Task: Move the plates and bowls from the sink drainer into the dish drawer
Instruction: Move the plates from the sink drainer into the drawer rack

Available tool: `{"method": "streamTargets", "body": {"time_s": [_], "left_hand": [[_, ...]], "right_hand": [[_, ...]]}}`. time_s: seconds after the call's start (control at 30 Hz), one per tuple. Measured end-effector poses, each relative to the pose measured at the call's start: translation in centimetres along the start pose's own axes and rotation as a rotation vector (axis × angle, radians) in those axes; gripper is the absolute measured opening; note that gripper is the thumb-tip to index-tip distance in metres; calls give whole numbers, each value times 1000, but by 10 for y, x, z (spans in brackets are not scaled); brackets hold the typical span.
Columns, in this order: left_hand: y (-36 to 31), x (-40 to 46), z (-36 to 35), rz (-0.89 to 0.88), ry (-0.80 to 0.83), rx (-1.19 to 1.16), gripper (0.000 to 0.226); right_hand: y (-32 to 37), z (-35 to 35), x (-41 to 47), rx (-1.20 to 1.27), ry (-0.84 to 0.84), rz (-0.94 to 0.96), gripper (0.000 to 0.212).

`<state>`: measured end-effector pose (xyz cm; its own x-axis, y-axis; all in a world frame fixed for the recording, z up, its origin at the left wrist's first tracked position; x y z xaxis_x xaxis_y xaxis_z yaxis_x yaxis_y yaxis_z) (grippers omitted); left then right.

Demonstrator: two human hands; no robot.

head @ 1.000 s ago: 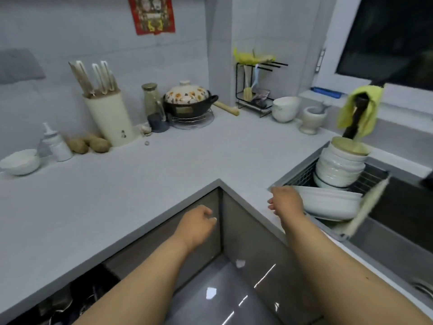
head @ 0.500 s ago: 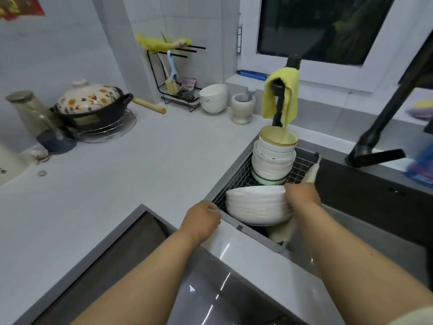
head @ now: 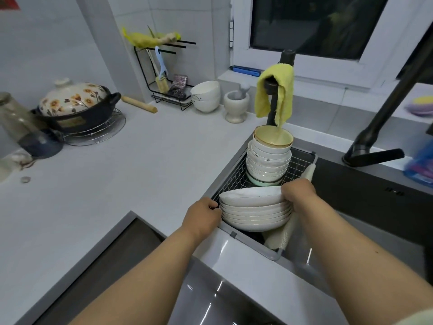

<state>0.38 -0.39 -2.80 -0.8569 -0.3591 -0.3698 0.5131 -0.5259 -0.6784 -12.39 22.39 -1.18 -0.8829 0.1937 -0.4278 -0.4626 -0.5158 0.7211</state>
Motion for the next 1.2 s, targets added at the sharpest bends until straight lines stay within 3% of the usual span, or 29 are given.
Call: {"method": "streamTargets", "body": {"time_s": [0.1, 0.23, 0.37, 0.63, 0.83, 0.97, 1.07, 1.13, 1.2], "left_hand": [[-5, -3, 2, -20, 10, -10, 1], [-8, -7, 8, 17, -20, -70, 19], [-5, -5, 10, 50, -16, -166, 11], [-4, -13, 17, 146, -19, -369, 22], [4, -33, 25, 270, 51, -688, 48], [12, -55, 40, 304, 60, -986, 38], [29, -73, 58, 262, -36, -950, 24], [47, -88, 74, 227, -136, -959, 25], [65, -107, 90, 182, -205, -978, 28]], "right_hand": [[4, 1, 2, 97, 21, -35, 33], [8, 6, 2, 172, 79, -58, 30], [9, 12, -4, 174, 84, -113, 29], [16, 26, -28, 263, 147, -116, 34], [43, 24, -62, 235, 214, 0, 27], [73, 8, -96, 221, 267, 159, 25], [87, -14, -123, 231, 308, 247, 21], [95, -30, -144, 272, 332, 313, 14], [100, -49, -165, 299, 372, 370, 22]]}}
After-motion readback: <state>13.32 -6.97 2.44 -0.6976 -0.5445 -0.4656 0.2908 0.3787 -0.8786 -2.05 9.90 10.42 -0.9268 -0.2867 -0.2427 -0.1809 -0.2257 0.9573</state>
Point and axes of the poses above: each hand's wrist, its own x-axis towards the middle knuckle, its own z-axis out of the back of the hand, y = z × x, the point moved 5 cm from there along x, towards the middle knuckle, and after that the axes turned 8 degrees about x, right-handed, at the moved point
